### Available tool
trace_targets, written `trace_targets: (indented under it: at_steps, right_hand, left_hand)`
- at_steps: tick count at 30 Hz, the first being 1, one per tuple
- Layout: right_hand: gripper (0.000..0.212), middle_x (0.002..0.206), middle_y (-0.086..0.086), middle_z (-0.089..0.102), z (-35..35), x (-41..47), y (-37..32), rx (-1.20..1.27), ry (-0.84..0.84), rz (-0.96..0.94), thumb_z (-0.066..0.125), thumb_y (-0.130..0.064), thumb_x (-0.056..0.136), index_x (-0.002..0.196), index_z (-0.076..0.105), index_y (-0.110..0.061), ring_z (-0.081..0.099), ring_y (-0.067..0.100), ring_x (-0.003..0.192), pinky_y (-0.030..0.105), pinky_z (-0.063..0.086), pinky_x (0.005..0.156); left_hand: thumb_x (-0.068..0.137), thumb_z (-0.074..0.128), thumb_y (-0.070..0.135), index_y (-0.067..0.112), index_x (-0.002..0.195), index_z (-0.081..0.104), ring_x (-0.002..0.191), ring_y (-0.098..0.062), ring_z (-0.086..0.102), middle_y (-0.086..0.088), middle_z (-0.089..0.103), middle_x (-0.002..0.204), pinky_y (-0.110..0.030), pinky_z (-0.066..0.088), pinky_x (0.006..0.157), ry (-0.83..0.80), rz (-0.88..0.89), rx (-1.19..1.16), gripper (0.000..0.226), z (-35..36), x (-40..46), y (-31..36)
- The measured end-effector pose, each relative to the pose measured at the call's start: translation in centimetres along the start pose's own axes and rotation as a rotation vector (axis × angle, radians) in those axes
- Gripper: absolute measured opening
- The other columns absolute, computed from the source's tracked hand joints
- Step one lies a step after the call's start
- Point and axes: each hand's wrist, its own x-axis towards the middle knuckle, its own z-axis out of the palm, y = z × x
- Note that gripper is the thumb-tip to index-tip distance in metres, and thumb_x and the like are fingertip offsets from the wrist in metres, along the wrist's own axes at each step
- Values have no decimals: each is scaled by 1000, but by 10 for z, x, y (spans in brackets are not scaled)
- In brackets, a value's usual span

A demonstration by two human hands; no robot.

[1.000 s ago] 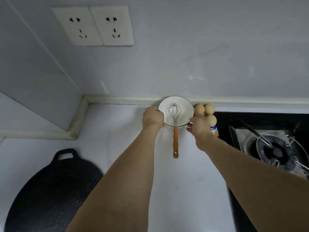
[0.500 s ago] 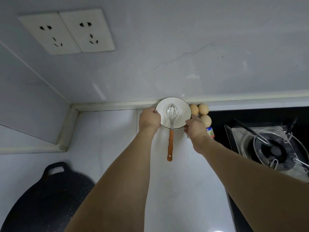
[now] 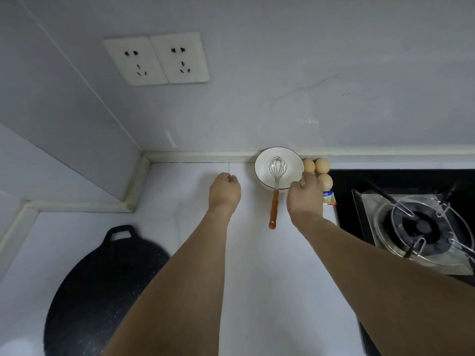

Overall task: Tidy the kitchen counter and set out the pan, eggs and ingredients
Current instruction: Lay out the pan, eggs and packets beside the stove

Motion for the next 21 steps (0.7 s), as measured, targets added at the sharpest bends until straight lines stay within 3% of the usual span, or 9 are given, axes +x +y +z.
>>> trace_targets:
  at_steps: [2,3,4,6,9,12,17,21]
  right_hand:
    - [43,136,11,40,2,-14,-19,-43,53,-133,40,-6,90,133,45,-5,41,28,122,35,36,98]
    - [44,139,10,38,5,-24,-30,-56,63,-224,41,-6,90,135,44,-5,39,26,126,33,33,102]
    - [45,140,10,38,9,-35,-40,-70,60,-325,41,-5,90,135,43,-5,38,24,128,29,31,104]
    - [46,139,9,39,18,-51,-54,-89,45,-485,42,-4,89,135,43,-5,37,21,129,23,30,104]
    - [47,138,9,40,42,-86,-69,-112,-15,-649,43,-3,88,134,45,-4,39,20,127,16,25,100]
    - [49,140,10,39,70,-126,-76,-129,-124,-729,42,-3,88,137,42,-4,37,22,130,18,23,107]
    - [50,147,4,30,114,-186,-57,-174,-379,-692,38,-6,93,143,34,-7,32,16,134,21,23,112]
    - [49,150,4,25,152,-224,-36,-232,-545,-559,36,-9,96,145,30,-8,31,18,135,23,24,111]
  left_hand:
    - [98,35,19,7,76,50,75,-34,45,-8,50,78,-26,31,59,41,-2,-49,30,-17,-11,-11]
    - [99,36,21,4,97,60,92,-37,52,-12,59,96,-25,36,70,70,-10,-76,29,-29,-18,-16]
    - [101,37,24,6,120,58,108,-32,54,-12,60,116,-23,36,81,108,-21,-111,34,-44,-25,-23]
    - [102,37,27,12,140,44,122,-23,49,-5,51,137,-21,32,90,164,-25,-163,41,-67,-37,-31]
    - [103,34,28,15,146,36,118,-18,47,-2,47,140,-22,32,89,266,-5,-177,44,-110,-60,-50]
    - [103,34,28,14,148,32,127,-22,46,-5,44,144,-27,36,98,360,-8,-183,47,-151,-80,-78]
    - [102,38,32,13,149,31,130,-23,43,-5,39,148,-26,34,92,486,-89,-171,50,-203,-105,-138]
    - [101,41,34,12,148,28,135,-27,38,-8,33,151,-36,35,105,547,-226,-95,54,-237,-123,-197]
